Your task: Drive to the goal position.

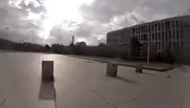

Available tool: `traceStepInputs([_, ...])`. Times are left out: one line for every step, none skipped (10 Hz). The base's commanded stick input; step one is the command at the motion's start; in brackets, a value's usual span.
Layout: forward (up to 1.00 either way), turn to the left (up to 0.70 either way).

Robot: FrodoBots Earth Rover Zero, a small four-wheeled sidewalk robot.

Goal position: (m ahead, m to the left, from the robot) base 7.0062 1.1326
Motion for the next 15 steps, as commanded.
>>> traceStepInputs([0.0, 0.0])
traceStepInputs([0.13, 0.0])
traceStepInputs([0.42, 0.0])
traceStepInputs([0.7, 0.0])
traceStepInputs([0.7, 0.0])
traceStepInputs([0.7, 0.0])
traceStepInputs([0.7, 0.0])
traceStepInputs([0.7, 0.0])
traceStepInputs([0.7, 0.0])
traceStepInputs([0.7, 0.0])
traceStepInputs([0.7, 0.0])
traceStepInputs([0.7, 0.0])
traceStepInputs([0.7, 0.0])
traceStepInputs([0.7, 0.0])
traceStepInputs([0.7, 0.0])
